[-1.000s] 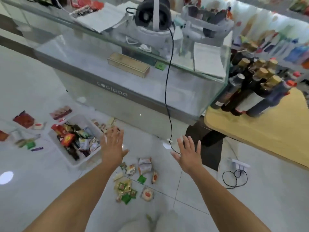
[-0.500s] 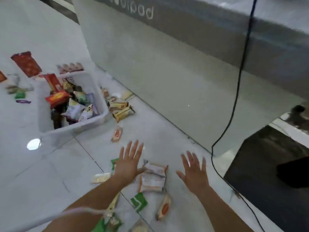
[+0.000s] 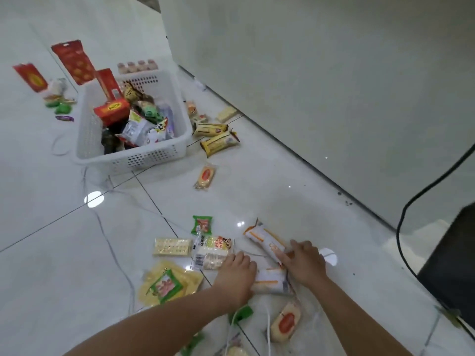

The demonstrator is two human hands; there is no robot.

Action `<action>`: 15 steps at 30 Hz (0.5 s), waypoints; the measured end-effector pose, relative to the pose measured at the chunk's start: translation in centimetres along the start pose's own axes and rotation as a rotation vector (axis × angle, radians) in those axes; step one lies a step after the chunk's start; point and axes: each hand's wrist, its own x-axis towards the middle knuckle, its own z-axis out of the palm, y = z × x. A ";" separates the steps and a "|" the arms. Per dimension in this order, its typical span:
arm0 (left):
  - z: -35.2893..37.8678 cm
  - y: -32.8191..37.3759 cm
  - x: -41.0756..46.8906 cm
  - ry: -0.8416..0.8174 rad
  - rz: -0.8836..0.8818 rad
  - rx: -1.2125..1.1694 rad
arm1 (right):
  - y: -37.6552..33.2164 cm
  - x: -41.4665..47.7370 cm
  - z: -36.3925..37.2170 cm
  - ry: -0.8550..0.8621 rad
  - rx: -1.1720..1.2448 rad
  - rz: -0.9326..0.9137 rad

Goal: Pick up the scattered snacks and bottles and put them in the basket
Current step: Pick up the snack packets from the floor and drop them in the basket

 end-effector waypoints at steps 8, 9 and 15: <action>-0.8 -5.1 -0.7 0.132 -0.078 -0.045 | -3.9 0.4 -0.1 0.107 0.451 0.115; -0.9 -5.5 -0.7 0.149 -0.093 -0.060 | -4.0 0.6 -0.1 0.128 0.484 0.115; -2.2 -11.0 -0.2 0.233 -0.187 -0.148 | -4.9 1.2 -0.5 0.253 0.811 0.130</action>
